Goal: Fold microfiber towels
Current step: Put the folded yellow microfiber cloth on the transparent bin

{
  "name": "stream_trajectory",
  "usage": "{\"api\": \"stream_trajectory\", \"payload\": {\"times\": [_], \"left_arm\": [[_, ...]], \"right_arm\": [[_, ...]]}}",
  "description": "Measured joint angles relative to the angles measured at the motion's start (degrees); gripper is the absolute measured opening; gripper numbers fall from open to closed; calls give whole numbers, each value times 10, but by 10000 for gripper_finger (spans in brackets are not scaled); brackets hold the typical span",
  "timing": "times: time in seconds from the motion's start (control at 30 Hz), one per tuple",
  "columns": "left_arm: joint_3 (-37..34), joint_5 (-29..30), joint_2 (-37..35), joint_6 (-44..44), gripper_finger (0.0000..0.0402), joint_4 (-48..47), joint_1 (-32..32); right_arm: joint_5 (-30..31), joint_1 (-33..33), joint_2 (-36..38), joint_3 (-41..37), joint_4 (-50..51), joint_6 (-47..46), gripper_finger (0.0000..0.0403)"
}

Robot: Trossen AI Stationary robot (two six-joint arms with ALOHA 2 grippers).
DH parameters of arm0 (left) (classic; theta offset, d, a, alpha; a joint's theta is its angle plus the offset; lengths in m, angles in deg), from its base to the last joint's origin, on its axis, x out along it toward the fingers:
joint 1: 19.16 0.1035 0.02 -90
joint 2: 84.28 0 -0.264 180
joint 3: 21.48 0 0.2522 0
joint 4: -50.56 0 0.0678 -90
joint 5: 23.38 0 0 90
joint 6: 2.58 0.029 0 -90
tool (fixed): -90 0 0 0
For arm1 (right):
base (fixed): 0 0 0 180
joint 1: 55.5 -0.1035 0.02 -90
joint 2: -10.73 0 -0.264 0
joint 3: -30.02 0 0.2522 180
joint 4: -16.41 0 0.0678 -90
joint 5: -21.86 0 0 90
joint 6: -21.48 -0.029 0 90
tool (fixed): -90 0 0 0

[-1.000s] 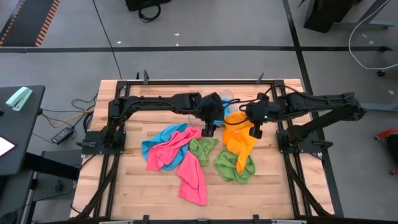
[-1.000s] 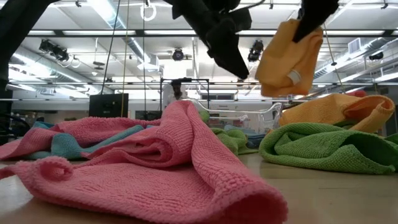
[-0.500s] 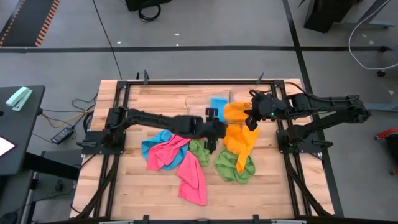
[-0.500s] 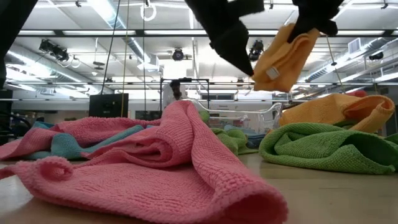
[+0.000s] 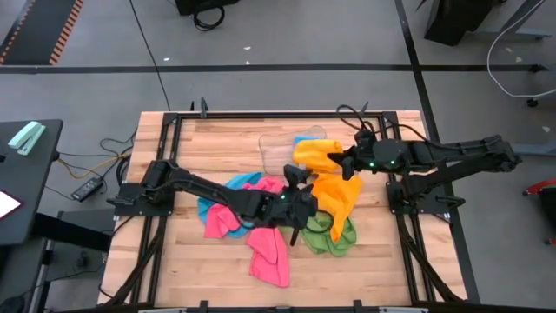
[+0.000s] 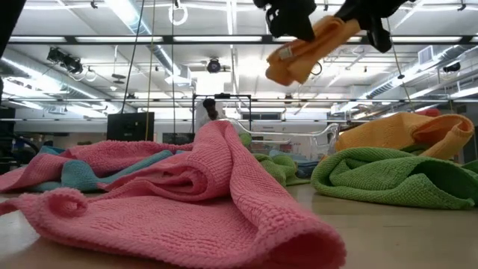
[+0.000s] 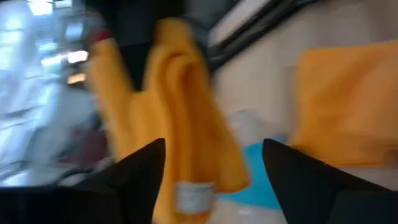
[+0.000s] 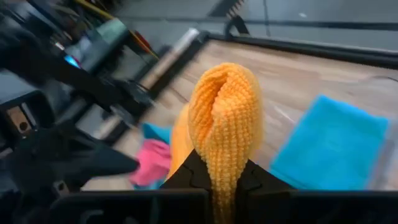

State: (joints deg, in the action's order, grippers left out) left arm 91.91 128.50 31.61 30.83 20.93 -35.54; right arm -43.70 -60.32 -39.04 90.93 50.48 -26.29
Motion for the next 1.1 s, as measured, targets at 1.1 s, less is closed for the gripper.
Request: {"api": "stream_trajectory", "payload": {"times": [1.1], "left_arm": [[1,120,0,275,353,254,14]], "right_arm": [[-58,-13,8,-17,-199,-41,19]]}}
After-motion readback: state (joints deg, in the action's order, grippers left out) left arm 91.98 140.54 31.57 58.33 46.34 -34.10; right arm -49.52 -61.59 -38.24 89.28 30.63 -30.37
